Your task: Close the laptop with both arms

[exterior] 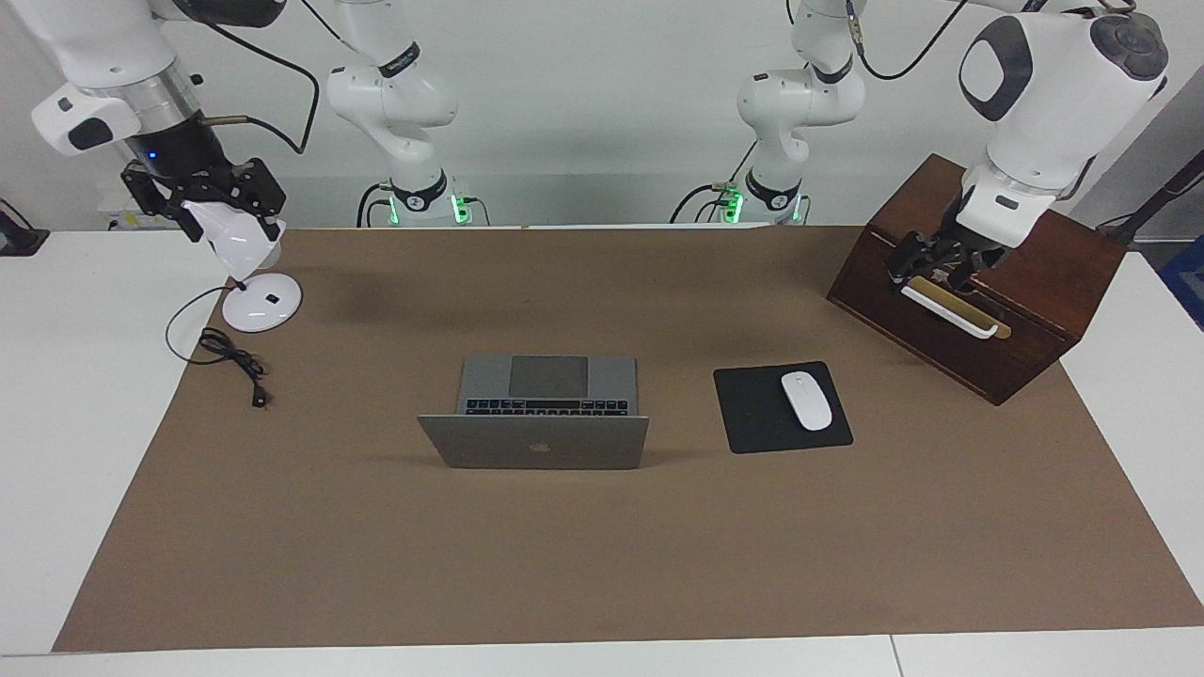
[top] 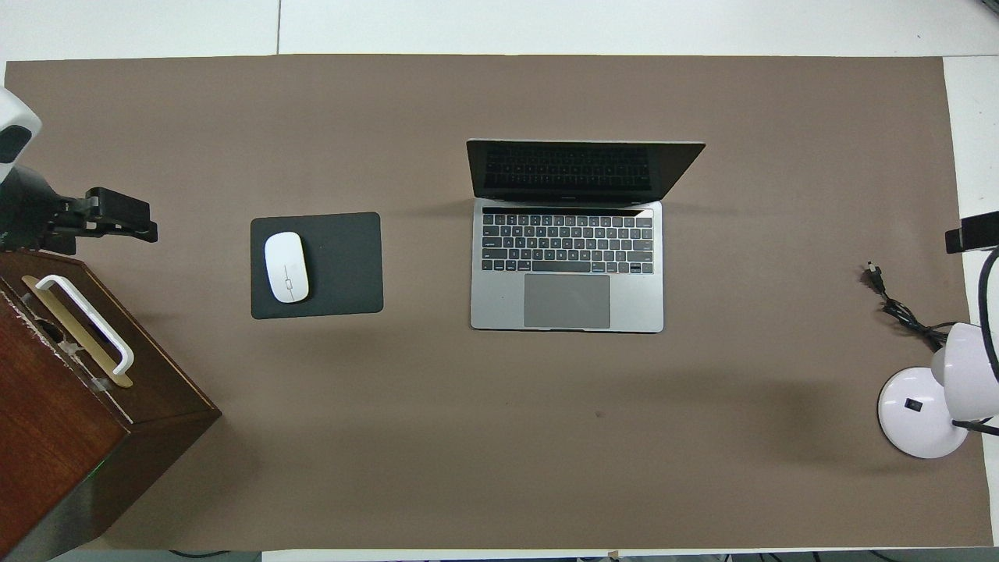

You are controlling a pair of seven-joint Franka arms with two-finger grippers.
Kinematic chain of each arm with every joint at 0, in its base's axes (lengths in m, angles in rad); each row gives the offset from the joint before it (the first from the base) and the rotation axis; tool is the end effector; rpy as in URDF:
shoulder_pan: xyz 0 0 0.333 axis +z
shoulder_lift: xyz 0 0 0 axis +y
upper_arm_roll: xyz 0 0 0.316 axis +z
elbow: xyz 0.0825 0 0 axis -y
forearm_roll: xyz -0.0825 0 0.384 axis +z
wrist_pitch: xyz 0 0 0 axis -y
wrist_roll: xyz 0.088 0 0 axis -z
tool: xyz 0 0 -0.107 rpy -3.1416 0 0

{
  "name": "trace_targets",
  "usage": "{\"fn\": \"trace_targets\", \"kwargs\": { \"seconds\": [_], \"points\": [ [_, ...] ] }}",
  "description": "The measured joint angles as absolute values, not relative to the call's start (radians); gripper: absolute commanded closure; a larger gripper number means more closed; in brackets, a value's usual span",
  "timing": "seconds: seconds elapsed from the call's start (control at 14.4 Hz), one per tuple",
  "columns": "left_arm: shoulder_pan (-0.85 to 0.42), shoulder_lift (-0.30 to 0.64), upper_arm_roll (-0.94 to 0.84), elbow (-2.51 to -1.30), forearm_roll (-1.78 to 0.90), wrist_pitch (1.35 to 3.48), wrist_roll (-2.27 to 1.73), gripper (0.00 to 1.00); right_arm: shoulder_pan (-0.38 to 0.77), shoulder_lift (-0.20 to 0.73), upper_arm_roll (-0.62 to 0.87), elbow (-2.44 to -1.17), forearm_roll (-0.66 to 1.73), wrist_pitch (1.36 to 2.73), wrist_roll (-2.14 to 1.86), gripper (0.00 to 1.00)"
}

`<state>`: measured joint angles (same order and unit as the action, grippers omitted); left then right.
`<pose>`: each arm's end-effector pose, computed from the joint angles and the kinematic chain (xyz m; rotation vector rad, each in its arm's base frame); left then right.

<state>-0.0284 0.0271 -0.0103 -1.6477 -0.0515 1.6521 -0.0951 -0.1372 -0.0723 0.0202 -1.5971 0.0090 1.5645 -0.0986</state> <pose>0.5665 -0.0270 0.5800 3.0900 0.0945 -0.0403 0.5280 -0.0606 0.6508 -3.1376 0.0285 -0.0632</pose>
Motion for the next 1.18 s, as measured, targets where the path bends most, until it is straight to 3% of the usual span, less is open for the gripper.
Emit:
{"fn": "trace_targets", "kwargs": {
  "seconds": [0.62,0.69,0.9,0.97,1.18],
  "points": [
    [-0.028,0.029,-0.011,-1.648,-0.051,1.652,-0.097,0.0,-0.137,-0.072,0.02,-1.597,0.009,1.565,-0.099,0.0],
    [-0.028,0.03,-0.011,-1.648,-0.051,1.652,-0.104,0.15,-0.137,-0.072,0.02,-1.597,0.009,1.565,-0.099,0.0],
    [-0.029,0.033,-0.017,-1.648,-0.052,1.652,-0.185,0.87,-0.137,-0.072,0.02,-1.597,0.009,1.565,-0.099,0.0],
    [-0.029,0.032,-0.023,-1.648,-0.052,1.652,-0.243,1.0,-0.137,-0.072,0.021,-1.597,0.009,1.565,-0.099,0.0],
    [-0.038,0.023,-0.047,-1.664,-0.052,1.652,-0.424,1.0,-0.137,-0.072,0.022,-1.597,0.009,1.566,-0.099,0.0]
  ]
}}
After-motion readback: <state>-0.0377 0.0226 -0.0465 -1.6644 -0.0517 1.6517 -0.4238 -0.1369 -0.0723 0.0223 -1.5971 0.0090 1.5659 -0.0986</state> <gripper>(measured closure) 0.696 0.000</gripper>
